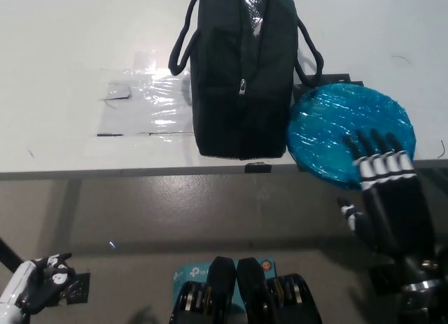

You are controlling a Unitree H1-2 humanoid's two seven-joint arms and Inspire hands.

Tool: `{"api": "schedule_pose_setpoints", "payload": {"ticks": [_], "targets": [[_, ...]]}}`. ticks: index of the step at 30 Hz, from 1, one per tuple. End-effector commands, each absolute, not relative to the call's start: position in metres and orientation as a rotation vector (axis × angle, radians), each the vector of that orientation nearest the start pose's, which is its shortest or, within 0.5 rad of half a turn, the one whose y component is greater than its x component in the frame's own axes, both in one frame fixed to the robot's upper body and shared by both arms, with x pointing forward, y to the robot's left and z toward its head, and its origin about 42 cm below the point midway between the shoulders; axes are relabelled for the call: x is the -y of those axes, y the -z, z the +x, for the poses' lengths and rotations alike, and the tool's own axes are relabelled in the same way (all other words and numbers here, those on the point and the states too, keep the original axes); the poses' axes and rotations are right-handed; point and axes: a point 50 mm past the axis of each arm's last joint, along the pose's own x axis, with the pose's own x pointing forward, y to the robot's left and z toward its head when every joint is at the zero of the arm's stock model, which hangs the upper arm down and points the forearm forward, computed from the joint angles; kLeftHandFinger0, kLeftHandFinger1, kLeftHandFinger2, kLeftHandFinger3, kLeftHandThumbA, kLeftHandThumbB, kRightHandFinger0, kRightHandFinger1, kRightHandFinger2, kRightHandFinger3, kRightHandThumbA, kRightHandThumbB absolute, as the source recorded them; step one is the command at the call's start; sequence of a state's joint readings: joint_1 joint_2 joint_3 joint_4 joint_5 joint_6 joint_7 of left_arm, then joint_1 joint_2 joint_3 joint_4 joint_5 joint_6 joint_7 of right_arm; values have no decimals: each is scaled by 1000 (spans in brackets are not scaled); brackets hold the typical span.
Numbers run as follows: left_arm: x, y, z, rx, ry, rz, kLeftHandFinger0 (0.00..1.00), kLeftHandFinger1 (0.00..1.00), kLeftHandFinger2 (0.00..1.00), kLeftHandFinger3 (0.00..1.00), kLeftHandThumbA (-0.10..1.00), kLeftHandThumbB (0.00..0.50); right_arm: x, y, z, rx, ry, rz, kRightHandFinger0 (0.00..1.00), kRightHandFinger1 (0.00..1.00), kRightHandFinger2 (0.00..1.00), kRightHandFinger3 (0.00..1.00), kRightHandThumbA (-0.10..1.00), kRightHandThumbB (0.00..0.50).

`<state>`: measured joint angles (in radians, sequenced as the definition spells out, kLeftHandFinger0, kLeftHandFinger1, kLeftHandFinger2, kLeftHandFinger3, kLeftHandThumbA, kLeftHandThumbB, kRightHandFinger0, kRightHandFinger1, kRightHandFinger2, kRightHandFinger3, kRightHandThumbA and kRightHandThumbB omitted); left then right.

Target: The robot uses its right hand to pick up a stack of plates kept in the middle of the desk and put it inside a bag kept next to it

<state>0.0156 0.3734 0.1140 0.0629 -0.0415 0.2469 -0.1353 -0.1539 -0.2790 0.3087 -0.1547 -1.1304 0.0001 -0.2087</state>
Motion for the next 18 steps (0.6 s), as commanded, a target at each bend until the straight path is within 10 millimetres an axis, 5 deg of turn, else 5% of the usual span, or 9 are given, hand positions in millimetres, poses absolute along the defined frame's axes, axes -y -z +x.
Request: {"api": "schedule_pose_setpoints", "payload": {"ticks": [1, 8, 15, 18], "targets": [[-375, -110, 282, -277, -5, 333, 748, 730, 823, 818, -100, 75, 196, -174, 319, 606, -38, -1474, 1000, 1000, 1000, 1000, 762, 500], [-374, -111, 282, -280, -1, 339, 744, 717, 799, 812, -100, 78, 203, -161, 328, 543, -112, -1498, 1000, 1000, 1000, 1000, 724, 500], [-375, -110, 282, -280, -6, 326, 746, 718, 796, 808, -100, 85, 226, -182, 357, 484, -52, -1599, 1000, 1000, 1000, 1000, 762, 500], [-374, -111, 282, -283, -6, 336, 743, 725, 807, 798, -100, 80, 234, -206, 378, 503, 19, -1656, 1000, 1000, 1000, 1000, 767, 500]]}}
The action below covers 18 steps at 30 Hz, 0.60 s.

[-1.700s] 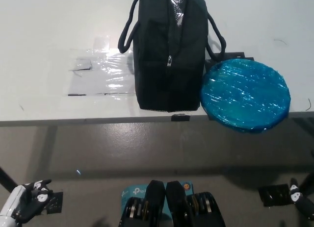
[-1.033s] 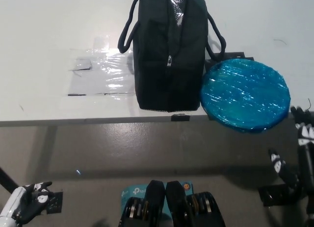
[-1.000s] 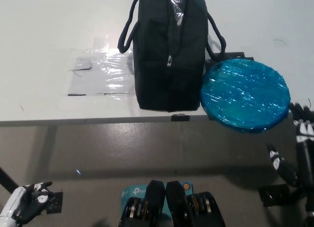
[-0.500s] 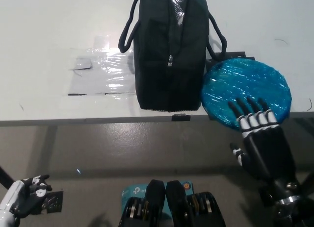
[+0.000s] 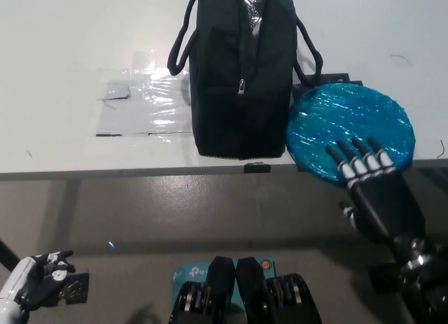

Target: The robot uses its right hand to pick up a stack of plates kept in the middle of the desk and put it inside a bag kept next to it

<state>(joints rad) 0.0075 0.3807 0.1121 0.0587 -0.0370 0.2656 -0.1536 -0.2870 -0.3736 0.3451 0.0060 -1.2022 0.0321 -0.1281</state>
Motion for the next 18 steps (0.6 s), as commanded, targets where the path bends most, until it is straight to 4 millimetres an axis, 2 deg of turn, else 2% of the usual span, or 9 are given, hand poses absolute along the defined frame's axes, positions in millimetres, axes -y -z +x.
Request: {"api": "schedule_pose_setpoints", "payload": {"ticks": [1, 4, 7, 11, 14, 16, 17, 18], "targets": [[-374, -111, 282, -279, -6, 337, 733, 713, 785, 789, -100, 79, 235, -211, 382, 518, 41, -1668, 1000, 1000, 1000, 1000, 771, 500], [-374, -111, 282, -280, -6, 342, 730, 706, 787, 794, -100, 90, 234, -221, 389, 545, 78, -1692, 1000, 1000, 1000, 1000, 781, 500], [-376, -113, 282, -274, -5, 355, 715, 692, 789, 795, -100, 78, 229, -220, 387, 553, 69, -1677, 1000, 1000, 1000, 1000, 753, 500], [-375, -117, 283, -274, 1, 366, 734, 706, 802, 773, -100, 79, 222, -203, 381, 514, -5, -1616, 1000, 1000, 1000, 1000, 695, 500], [-375, -118, 284, -271, 8, 369, 737, 710, 805, 781, -100, 79, 218, -193, 377, 499, -26, -1614, 1000, 1000, 1000, 1000, 691, 500], [-375, -118, 285, -265, 11, 382, 720, 702, 798, 796, -100, 85, 213, -174, 370, 477, -73, -1600, 1000, 1000, 1000, 1000, 639, 500], [-376, -117, 285, -264, 10, 383, 716, 700, 797, 798, -100, 84, 212, -172, 370, 478, -82, -1584, 1000, 1000, 1000, 1000, 629, 500], [-376, -117, 285, -261, 11, 381, 707, 696, 786, 798, -100, 90, 212, -169, 368, 475, -92, -1583, 1000, 1000, 1000, 1000, 661, 500]]}}
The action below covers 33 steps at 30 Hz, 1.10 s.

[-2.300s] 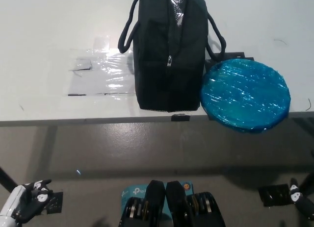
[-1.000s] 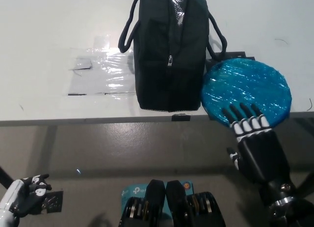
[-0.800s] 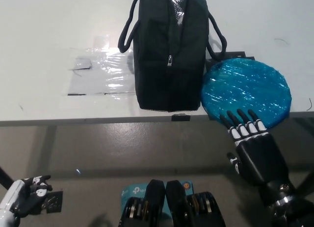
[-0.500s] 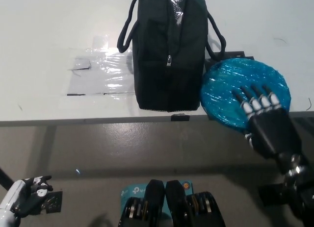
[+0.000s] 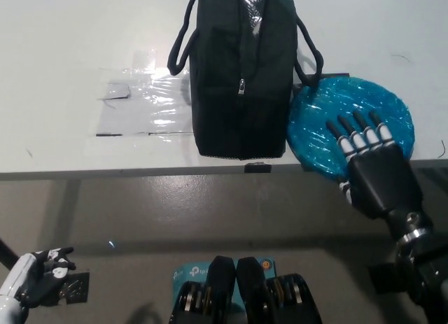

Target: The robot uses its right hand to pick up a stack of plates kept in the middle of the desk and put it inside a bag kept next to it

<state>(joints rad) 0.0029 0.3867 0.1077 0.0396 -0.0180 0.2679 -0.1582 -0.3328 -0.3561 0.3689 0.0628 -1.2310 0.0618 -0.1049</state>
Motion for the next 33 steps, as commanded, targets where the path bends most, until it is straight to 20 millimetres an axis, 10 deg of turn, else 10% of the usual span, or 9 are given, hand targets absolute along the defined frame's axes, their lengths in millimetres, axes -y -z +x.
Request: {"api": "schedule_pose_setpoints", "payload": {"ticks": [1, 13, 23, 27, 29, 30, 31, 32, 33], "targets": [[-376, -117, 285, -265, 12, 381, 700, 694, 781, 798, -100, 86, 211, -168, 367, 477, -92, -1581, 1000, 1000, 1000, 1000, 661, 500], [-376, -113, 283, -265, 16, 382, 696, 704, 792, 810, -100, 74, 224, -163, 373, 373, -77, -1552, 1000, 1000, 1000, 1000, 613, 500], [-376, -112, 281, -273, 13, 394, 673, 671, 769, 793, -100, 78, 246, -200, 406, 336, 108, -1599, 1000, 1000, 1000, 1000, 494, 500], [-376, -111, 281, -272, 12, 385, 677, 671, 768, 781, -100, 84, 246, -200, 411, 355, 131, -1670, 1000, 1000, 1000, 1000, 453, 454], [-377, -111, 281, -268, 12, 389, 674, 661, 744, 770, -100, 85, 248, -198, 414, 375, 75, -1607, 1000, 1000, 1000, 1000, 372, 240], [-377, -111, 281, -268, 12, 389, 673, 659, 741, 769, -100, 85, 248, -198, 414, 376, 75, -1606, 1000, 1000, 1000, 1000, 369, 227], [-377, -111, 280, -269, 16, 397, 669, 659, 742, 773, -100, 77, 250, -198, 414, 461, 33, -1570, 525, 748, 456, 1000, 97, 117], [-377, -111, 280, -266, 19, 398, 667, 659, 743, 774, -100, 81, 250, -198, 414, 514, 22, -1558, 21, 30, 65, 952, 77, 34], [-377, -111, 281, -271, 16, 395, 674, 671, 763, 789, -100, 80, 250, -197, 413, 580, 12, -1595, 1, 1, 15, 688, -25, 41]]}}
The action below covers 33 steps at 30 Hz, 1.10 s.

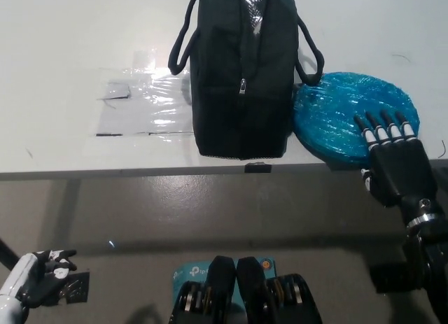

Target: The robot uses its right hand to pick up a stack of plates kept in the middle of the desk and put it inside a bag kept next to it

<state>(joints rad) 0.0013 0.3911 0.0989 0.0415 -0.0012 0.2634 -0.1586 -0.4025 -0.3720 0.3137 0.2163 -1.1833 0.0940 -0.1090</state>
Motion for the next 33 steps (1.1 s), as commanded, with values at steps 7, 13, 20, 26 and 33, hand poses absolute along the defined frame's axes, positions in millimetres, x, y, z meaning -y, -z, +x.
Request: {"api": "schedule_pose_setpoints", "payload": {"ticks": [7, 13, 20, 26, 33], "targets": [[-377, -114, 282, -272, 18, 411, 660, 670, 762, 778, -100, 75, 241, -188, 405, 653, -47, -1465, 0, 0, 197, 15, -100, 163], [-377, -113, 283, -268, 28, 421, 655, 668, 776, 767, -100, 91, 245, -193, 401, 630, -86, -1439, 0, 3, 288, 37, -100, 316], [-378, -110, 281, -277, 25, 420, 637, 665, 779, 765, -100, 85, 256, -197, 401, 447, -63, -1032, 0, 54, 275, 34, -100, 300], [-378, -110, 278, -276, 22, 413, 653, 665, 771, 759, -100, 80, 282, -214, 400, 206, 181, -180, 0, 0, 13, 35, -100, 179], [-379, -107, 276, -290, 12, 407, 657, 655, 760, 753, -100, 87, 308, -238, 395, 204, 350, 187, 0, 0, 299, 353, -100, 62]]}}
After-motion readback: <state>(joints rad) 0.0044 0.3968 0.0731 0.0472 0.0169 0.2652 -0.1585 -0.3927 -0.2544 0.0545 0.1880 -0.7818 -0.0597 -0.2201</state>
